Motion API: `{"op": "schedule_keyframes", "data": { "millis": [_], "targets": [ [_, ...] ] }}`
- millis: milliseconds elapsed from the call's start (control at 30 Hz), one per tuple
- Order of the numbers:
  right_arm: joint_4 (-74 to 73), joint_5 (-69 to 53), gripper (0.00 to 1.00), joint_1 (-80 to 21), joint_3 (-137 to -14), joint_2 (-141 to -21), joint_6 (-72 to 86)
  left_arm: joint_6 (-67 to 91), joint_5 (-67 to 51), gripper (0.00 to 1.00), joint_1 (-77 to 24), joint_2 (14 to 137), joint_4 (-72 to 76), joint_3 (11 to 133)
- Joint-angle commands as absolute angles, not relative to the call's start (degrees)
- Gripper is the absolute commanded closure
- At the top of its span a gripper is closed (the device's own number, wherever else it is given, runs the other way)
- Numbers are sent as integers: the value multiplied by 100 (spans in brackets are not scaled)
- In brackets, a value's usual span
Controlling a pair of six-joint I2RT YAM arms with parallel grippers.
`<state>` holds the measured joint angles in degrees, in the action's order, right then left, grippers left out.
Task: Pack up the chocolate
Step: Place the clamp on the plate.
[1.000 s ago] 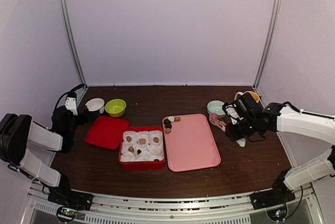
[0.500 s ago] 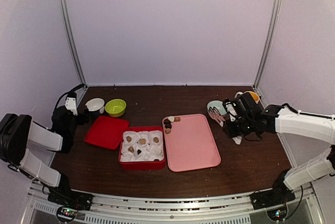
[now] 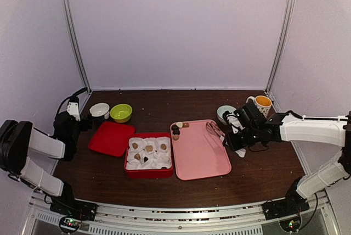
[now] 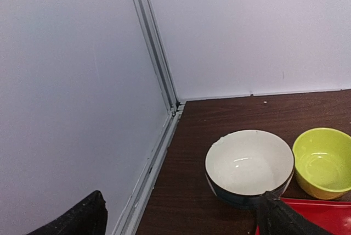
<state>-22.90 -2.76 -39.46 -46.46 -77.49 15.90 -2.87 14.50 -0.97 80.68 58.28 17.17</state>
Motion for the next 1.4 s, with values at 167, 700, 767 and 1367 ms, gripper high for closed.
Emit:
{"op": "schedule_keyframes", "data": {
  "millis": [167,700,767,1367],
  "targets": [
    [-1853,-256,68,-4104,-4686,-8086,1582,1323,1702,2,-75,5972,1852,2745],
    [-2149,59,68,-4143,-4815,-8304,1499,2370,762,17,-67,7114,-2128,4292],
    [-2193,159,68,-4144,-4847,-8350,1479,2274,771,17,-76,7429,-2305,4463],
    [-2210,548,66,-4316,-4930,-8591,1556,2061,258,53,-87,9521,-2954,5368]
  ]
}}
